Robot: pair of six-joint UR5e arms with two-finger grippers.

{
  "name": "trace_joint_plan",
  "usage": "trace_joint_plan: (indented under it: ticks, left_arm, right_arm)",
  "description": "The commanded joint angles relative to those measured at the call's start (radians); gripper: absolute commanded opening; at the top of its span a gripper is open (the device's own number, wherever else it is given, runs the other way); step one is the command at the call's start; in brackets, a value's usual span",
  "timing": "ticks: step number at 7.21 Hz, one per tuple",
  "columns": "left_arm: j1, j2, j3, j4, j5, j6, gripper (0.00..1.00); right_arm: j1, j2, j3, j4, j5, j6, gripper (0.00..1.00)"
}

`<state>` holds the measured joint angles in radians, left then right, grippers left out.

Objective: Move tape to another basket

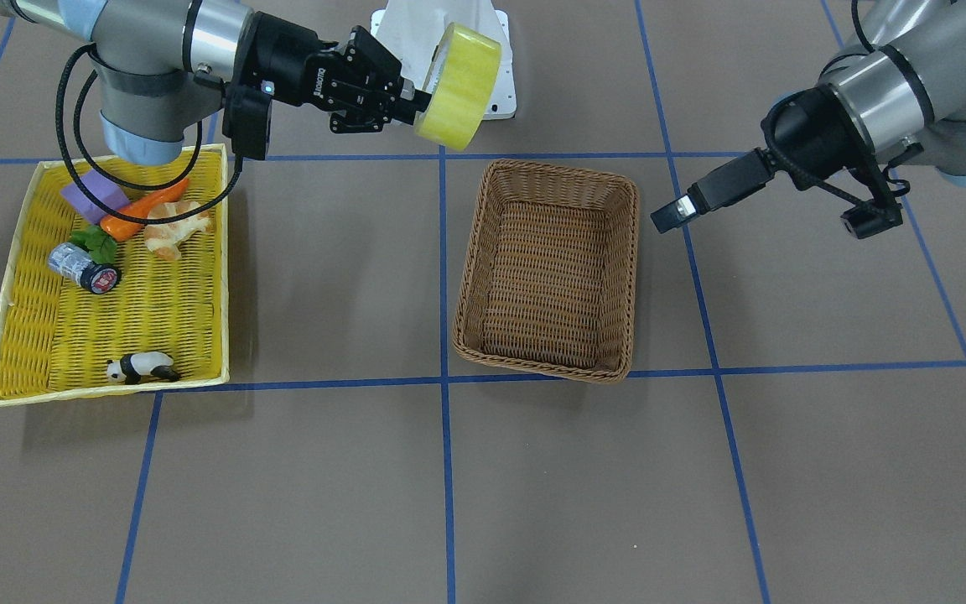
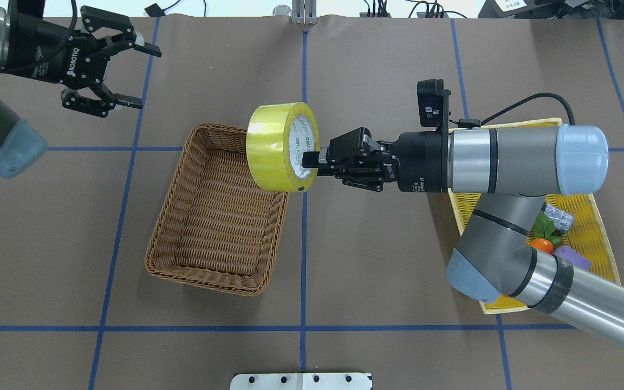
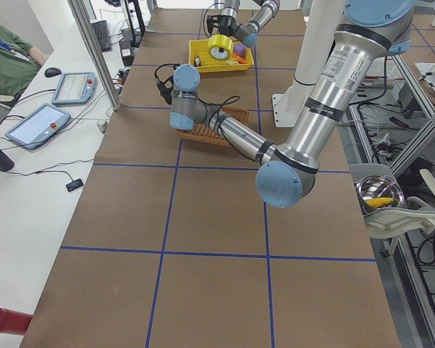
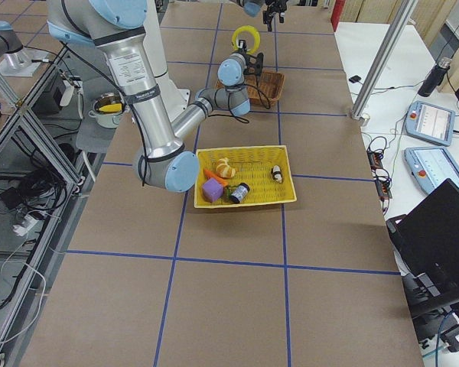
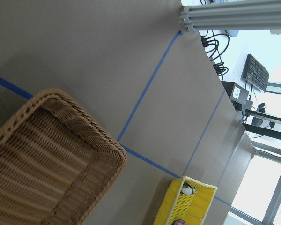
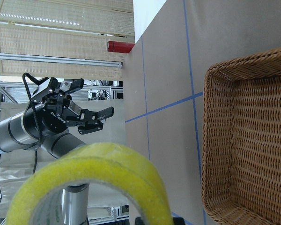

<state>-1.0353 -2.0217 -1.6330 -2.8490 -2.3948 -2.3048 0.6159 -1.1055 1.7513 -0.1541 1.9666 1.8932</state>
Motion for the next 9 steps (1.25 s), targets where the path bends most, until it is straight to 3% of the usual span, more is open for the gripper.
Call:
trace_joint_plan:
  ticks: [1, 3, 4, 9]
  left_arm:
    - [0.047, -0.022, 0.002, -0.265, 0.104, -0.264, 0.97]
    - [0.141, -0.028, -0.016, -0.410, 0.236, -0.304, 0.97]
    - [0.197, -0.025, -0.005, -0.566, 0.400, -0.411, 0.97]
    - [0.290, -0.060, -0.004, -0.596, 0.439, -0.413, 0.96]
  right_arm:
    - [-0.007, 0.024, 0.008, 0.001, -0.002, 0.010, 0.00]
    - [-0.015, 0.039, 0.008, 0.001, -0.002, 0.010, 0.00]
    - [-0.016, 0.042, 0.008, 0.001, 0.000, 0.010, 0.00]
    - [-0.016, 0.044, 0.007, -0.001, 0.000, 0.009, 0.00]
